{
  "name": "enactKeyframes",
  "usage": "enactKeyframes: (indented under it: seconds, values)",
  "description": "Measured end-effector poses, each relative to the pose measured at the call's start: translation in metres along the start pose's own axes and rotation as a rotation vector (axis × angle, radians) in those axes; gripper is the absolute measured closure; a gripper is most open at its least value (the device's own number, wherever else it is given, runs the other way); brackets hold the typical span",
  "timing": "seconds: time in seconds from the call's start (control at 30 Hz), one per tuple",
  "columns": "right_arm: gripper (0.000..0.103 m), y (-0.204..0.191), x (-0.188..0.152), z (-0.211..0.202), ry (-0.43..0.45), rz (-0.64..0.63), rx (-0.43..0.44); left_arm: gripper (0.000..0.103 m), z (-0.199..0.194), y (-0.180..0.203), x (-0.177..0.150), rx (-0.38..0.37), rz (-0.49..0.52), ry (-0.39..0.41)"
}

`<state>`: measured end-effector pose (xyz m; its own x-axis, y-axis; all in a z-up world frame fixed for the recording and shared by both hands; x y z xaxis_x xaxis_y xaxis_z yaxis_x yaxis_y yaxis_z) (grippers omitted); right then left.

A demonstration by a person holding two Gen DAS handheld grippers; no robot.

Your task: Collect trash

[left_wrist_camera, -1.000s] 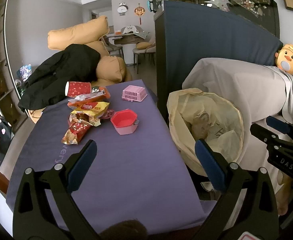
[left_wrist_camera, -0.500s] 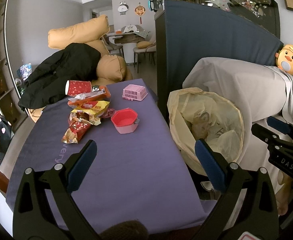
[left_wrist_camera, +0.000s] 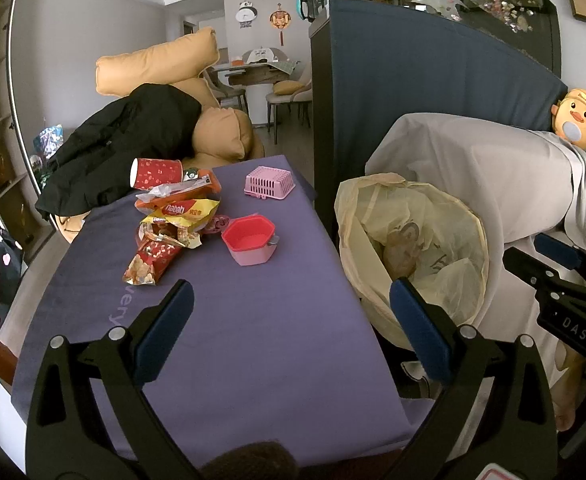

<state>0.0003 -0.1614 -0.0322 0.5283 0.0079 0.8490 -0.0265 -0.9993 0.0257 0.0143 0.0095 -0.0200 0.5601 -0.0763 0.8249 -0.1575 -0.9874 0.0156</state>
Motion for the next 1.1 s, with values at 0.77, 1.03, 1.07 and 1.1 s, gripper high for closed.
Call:
enactKeyframes:
  seconds: [0.77,1.03,1.07,1.1]
  values:
    - [0.044,-0.0004,-0.0008,-0.0007,-0.001,-0.001,0.002,0.009,0.0005,-0.0003,-0.0018,-0.001,-0.003,-0.006]
    - [0.044,-0.0008,-0.0008,-0.0002,-0.001,-0.001,0.002,0.009,0.0008,-0.0006,-0.0029,-0.001,-0.005,-0.009]
    - [0.044,-0.0009,-0.0007,-0.0002,-0.001,-0.001,0.002,0.009,0.0008,-0.0006,-0.0031,0.0,-0.006,-0.009]
    - [0.044,-0.0009,-0.0008,-0.0003,-0.001,-0.001,0.002,0.009,0.0006,-0.001,-0.0033,-0.001,-0.007,-0.01]
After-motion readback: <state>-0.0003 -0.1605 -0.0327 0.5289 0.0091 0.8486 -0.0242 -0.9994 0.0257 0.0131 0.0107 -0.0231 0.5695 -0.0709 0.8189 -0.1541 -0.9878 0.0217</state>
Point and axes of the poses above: each gripper's, at about its wrist camera, not at the fingertips, and z roughly the way its jaws point, y to its right, x to its top, the point moved 2 cm from there along z, roughly the way its jaws point, and after that the axes turned 8 degrees about -x, right-handed, at the moved point
